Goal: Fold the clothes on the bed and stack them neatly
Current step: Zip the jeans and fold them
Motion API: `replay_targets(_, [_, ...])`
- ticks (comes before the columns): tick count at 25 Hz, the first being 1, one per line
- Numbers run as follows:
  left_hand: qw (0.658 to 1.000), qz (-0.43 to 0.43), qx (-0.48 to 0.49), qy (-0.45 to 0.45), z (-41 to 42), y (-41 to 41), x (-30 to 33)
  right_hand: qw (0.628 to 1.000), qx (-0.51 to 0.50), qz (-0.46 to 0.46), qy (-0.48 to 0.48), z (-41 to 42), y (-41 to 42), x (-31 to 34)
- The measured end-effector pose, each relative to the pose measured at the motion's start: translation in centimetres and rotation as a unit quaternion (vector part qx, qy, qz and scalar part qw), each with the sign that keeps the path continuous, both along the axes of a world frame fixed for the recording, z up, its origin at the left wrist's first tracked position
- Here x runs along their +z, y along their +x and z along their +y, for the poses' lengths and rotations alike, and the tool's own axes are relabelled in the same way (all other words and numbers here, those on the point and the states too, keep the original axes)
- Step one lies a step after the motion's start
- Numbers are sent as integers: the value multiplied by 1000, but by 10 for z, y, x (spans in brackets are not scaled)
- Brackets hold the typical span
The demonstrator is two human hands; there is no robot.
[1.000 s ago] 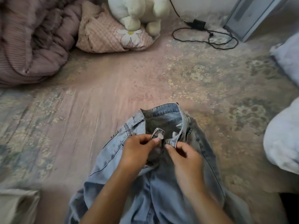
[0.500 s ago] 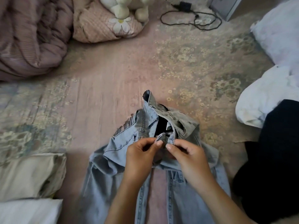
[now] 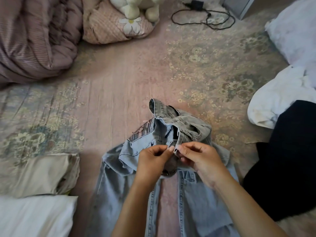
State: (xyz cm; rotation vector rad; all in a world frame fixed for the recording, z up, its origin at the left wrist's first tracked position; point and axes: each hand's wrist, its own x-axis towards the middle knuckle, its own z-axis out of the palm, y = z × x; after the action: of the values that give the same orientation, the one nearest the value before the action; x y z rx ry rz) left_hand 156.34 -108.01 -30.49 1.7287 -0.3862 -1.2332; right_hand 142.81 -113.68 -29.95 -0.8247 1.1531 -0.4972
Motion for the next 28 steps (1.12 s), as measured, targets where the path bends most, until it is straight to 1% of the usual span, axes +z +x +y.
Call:
replay_targets(1, [1000, -5, -10, 2, 0, 0, -1, 1000, 9, 6, 19, -3, -1, -2])
replay_targets(3, [1000, -23, -17, 9, 0, -3, -4, 998, 47, 43, 9, -7, -1, -3])
replay_targets(5, [999, -25, 17, 11, -1, -10, -6, 995, 69, 66, -11, -8, 2, -3])
replay_targets(7, [997, -18, 69, 16, -2, -18, -8, 984, 86, 128, -91, -7, 5, -2])
replay_targets(9, [996, -3, 94, 14, -3, -22, -7, 957, 90, 197, -192, -3, 8, -2])
replay_targets(11, [996, 11, 92, 8, -2, -27, -5, 922, 96, 250, -279, 5, 9, -4])
replay_targets(13, [996, 8, 84, 13, -1, -29, -1, 887, 105, 283, -350, 16, 9, -7])
replay_targets(14, [996, 17, 89, 13, -1, -31, 0, 878, 99, 283, -373, 22, 8, -8])
replay_targets(15, [995, 27, 97, 13, 0, -31, 1, 878, 88, 271, -385, 26, 8, -8])
replay_targets(18, [992, 21, 124, 13, 0, -30, 1, 908, 65, 212, -355, 27, 4, -8])
replay_targets(20, [991, 6, 131, 10, 2, -27, 1, 937, 65, 179, -291, 23, 2, -8])
replay_targets(22, [993, -15, 115, 3, 3, -25, 1, 961, 59, 159, -218, 19, 2, -8])
replay_targets(25, [996, -59, 69, -12, 4, -23, -1, 972, 65, 151, -170, 17, 5, -7])
replay_targets(28, [995, -83, 57, -18, 1, -21, 1, 976, 44, 137, -163, 17, 6, -8])
